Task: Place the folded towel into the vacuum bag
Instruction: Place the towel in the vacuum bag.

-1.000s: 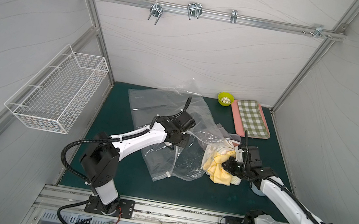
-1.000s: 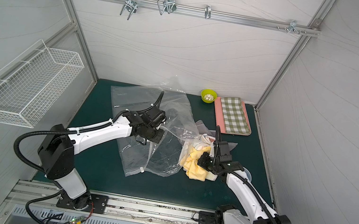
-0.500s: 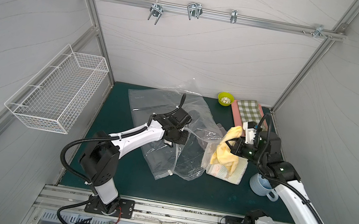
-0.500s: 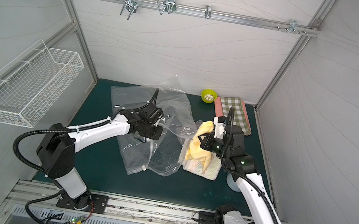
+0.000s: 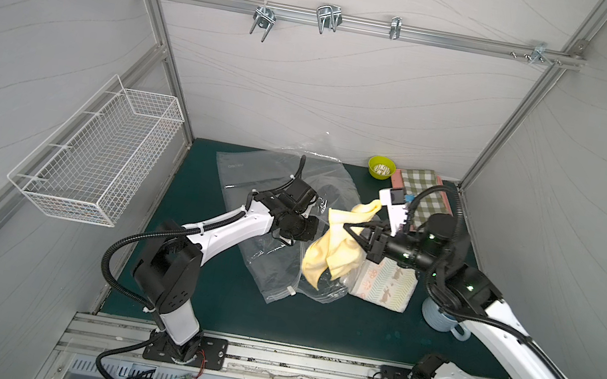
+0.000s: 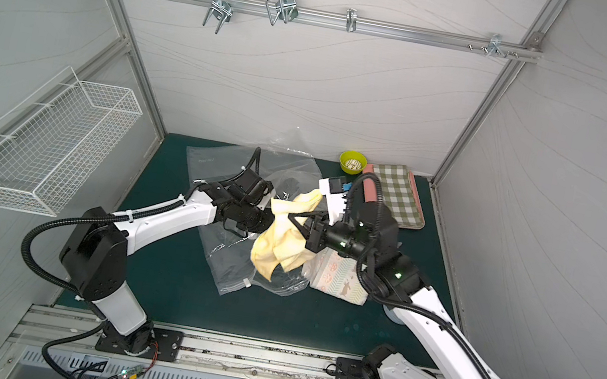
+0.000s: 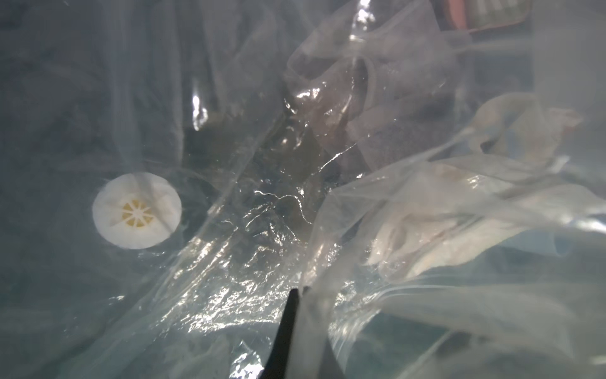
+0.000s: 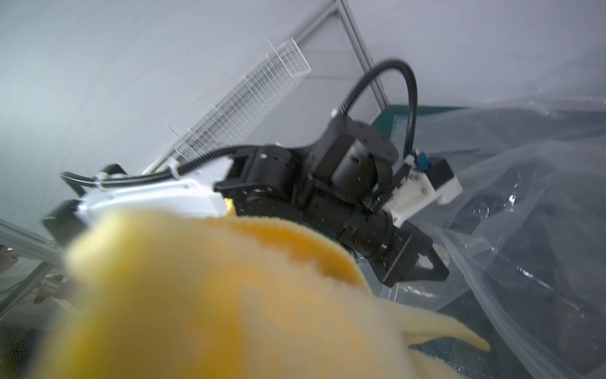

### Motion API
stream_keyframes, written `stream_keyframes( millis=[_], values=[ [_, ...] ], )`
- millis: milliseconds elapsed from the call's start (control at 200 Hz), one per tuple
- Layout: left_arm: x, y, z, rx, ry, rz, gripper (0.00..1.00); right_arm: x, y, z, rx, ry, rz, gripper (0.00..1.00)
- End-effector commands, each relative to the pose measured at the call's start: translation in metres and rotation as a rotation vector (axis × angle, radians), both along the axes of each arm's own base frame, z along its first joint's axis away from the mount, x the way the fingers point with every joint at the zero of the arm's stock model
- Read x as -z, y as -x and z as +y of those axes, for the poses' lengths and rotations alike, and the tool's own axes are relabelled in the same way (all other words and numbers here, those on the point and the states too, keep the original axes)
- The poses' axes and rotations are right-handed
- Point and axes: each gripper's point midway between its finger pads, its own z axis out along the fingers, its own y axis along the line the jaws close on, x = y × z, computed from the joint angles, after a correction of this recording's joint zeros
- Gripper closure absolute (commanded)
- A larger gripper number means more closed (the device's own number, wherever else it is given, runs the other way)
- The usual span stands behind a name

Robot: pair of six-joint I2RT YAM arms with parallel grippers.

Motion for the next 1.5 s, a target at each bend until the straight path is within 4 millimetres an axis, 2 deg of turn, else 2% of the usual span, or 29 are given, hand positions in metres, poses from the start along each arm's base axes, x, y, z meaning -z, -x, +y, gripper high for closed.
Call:
stream_keyframes(
  millis=[0, 85, 190, 310, 410, 520, 600, 750, 826, 881, 921, 981, 1041, 1086, 1366, 1496],
  values=[
    [-0.036, -0.011, -0.008, -0.011, 0.131, -0.014, 1.00, 0.078, -0.022, 0.015, 0.072, 0.137, 0.079, 1.00],
    [-0.047, -0.010, -0.005, -0.010, 0.151, -0.003, 1.00, 0.124, -0.035, 0.018, 0.126, 0.198, 0.138, 1.00],
    [-0.063, -0.008, -0.004, -0.004, 0.182, 0.006, 1.00, 0.159, -0.049, 0.014, 0.197, 0.274, 0.179, 1.00],
    [-0.084, -0.009, -0.002, 0.004, 0.216, 0.004, 1.00, 0.181, -0.064, -0.003, 0.321, 0.364, 0.189, 1.00],
    [-0.102, -0.006, -0.001, 0.027, 0.224, -0.008, 1.00, 0.188, -0.079, -0.024, 0.441, 0.406, 0.211, 1.00],
    [-0.109, 0.003, 0.000, 0.052, 0.224, 0.017, 1.00, 0.183, -0.097, -0.040, 0.528, 0.366, 0.258, 1.00],
    [-0.105, 0.014, -0.003, 0.081, 0.234, 0.052, 1.00, 0.171, -0.109, -0.037, 0.531, 0.331, 0.255, 1.00],
    [-0.084, 0.037, -0.013, 0.156, 0.204, 0.105, 1.00, 0.140, -0.124, -0.001, 0.431, 0.260, 0.229, 1.00],
    [-0.076, 0.043, -0.018, 0.169, 0.204, 0.123, 1.00, 0.123, -0.129, 0.023, 0.348, 0.198, 0.224, 1.00],
    [-0.073, 0.042, -0.019, 0.153, 0.214, 0.124, 1.00, 0.111, -0.130, 0.037, 0.295, 0.151, 0.230, 0.85],
    [-0.073, 0.039, -0.019, 0.139, 0.216, 0.115, 1.00, 0.103, -0.128, 0.046, 0.256, 0.120, 0.228, 0.60],
    [-0.074, 0.033, -0.017, 0.120, 0.203, 0.097, 1.00, 0.095, -0.125, 0.049, 0.239, 0.103, 0.234, 0.44],
    [-0.076, 0.027, -0.016, 0.100, 0.197, 0.079, 1.00, 0.093, -0.122, 0.044, 0.248, 0.121, 0.234, 0.33],
    [-0.077, 0.022, -0.015, 0.086, 0.201, 0.070, 1.00, 0.093, -0.118, 0.036, 0.265, 0.143, 0.234, 0.30],
    [-0.081, -0.005, -0.011, -0.001, 0.227, 0.059, 1.00, 0.077, -0.066, -0.016, 0.256, 0.232, 0.163, 0.30],
    [-0.077, -0.006, -0.015, 0.003, 0.235, 0.077, 1.00, 0.085, -0.057, -0.058, 0.387, 0.290, 0.181, 0.30]
  ],
)
